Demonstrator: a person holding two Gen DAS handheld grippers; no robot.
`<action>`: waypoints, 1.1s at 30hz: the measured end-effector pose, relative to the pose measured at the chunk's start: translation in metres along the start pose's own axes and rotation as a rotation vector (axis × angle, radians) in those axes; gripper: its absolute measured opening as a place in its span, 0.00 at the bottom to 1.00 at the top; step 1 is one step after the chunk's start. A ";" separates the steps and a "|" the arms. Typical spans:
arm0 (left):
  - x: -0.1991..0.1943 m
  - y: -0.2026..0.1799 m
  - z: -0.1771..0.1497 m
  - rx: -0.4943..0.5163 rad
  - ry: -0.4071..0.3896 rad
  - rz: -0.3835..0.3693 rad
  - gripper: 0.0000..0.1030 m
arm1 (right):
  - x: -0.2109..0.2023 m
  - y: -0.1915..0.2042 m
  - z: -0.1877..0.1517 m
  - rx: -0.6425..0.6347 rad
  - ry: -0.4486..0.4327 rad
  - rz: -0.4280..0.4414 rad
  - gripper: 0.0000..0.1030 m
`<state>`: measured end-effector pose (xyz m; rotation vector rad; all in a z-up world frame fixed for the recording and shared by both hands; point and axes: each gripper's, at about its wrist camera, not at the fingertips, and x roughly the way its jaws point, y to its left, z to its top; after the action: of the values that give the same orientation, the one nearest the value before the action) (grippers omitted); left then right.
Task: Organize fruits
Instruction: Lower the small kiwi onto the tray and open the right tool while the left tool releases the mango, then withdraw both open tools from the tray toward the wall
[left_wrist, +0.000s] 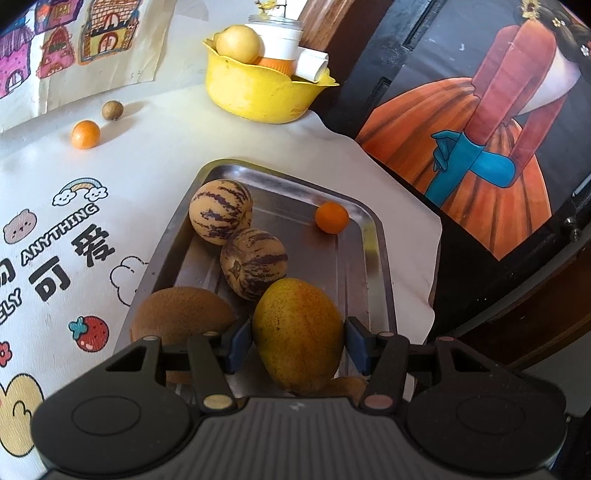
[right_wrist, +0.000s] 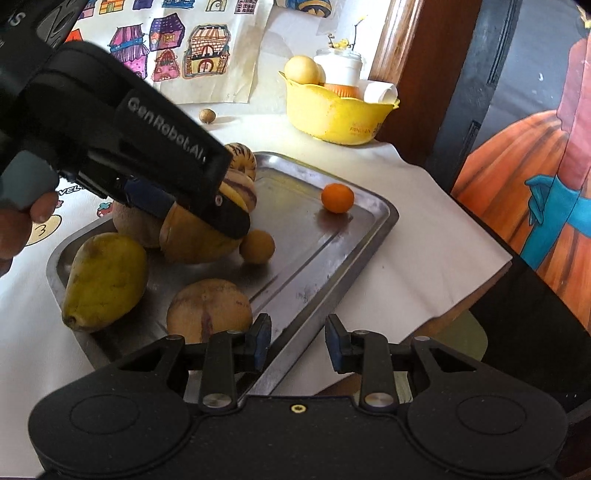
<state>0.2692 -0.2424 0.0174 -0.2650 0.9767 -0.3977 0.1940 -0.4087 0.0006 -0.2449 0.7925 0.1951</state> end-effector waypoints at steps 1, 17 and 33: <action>0.000 0.000 0.000 -0.005 0.003 -0.001 0.57 | -0.001 0.000 -0.001 0.005 0.000 0.000 0.34; -0.008 0.004 -0.003 -0.091 0.038 -0.040 0.70 | -0.032 -0.005 -0.008 0.088 -0.043 -0.025 0.57; -0.106 0.019 -0.020 -0.016 -0.145 -0.061 0.99 | -0.102 0.017 -0.008 0.247 -0.188 -0.019 0.99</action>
<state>0.2037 -0.1799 0.0786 -0.3347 0.8311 -0.4205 0.1139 -0.4036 0.0663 0.0002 0.6200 0.0989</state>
